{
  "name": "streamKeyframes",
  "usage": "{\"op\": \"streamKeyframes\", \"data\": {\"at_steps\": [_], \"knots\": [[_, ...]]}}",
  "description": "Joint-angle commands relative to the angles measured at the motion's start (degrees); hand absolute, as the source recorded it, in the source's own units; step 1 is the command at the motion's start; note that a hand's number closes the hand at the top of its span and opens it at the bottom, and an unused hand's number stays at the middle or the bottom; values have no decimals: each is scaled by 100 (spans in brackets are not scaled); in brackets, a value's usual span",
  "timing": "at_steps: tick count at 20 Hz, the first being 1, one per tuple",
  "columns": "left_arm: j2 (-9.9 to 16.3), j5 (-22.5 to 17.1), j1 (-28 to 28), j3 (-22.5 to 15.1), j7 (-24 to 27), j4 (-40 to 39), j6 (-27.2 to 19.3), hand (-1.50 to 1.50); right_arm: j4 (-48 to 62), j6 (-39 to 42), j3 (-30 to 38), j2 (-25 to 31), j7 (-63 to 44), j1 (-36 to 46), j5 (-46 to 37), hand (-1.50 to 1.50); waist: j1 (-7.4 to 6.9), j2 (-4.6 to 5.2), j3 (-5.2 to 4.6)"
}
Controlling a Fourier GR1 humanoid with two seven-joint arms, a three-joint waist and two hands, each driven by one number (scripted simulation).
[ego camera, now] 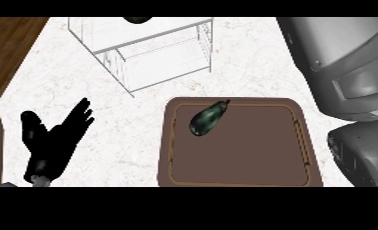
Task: Pick the squash from the tray and place it in the tiered shelf
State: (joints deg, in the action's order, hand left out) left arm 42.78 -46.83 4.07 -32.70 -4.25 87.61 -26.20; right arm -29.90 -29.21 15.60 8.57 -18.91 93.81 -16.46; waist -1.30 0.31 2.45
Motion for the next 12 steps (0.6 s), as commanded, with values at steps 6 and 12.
{"op": "streamKeyframes", "data": {"at_steps": [6, 12], "knots": [[-329, 99, 15, 70, 167, -522, -10, 0, -127, 263, 597, 919, -29, -443, 470, -150, 157, 1, -246], [-260, -12, 176, 250, 88, -658, 140, 0, -199, 1281, 724, 1480, 268, -781, 757, -150, 164, 21, -245]]}}
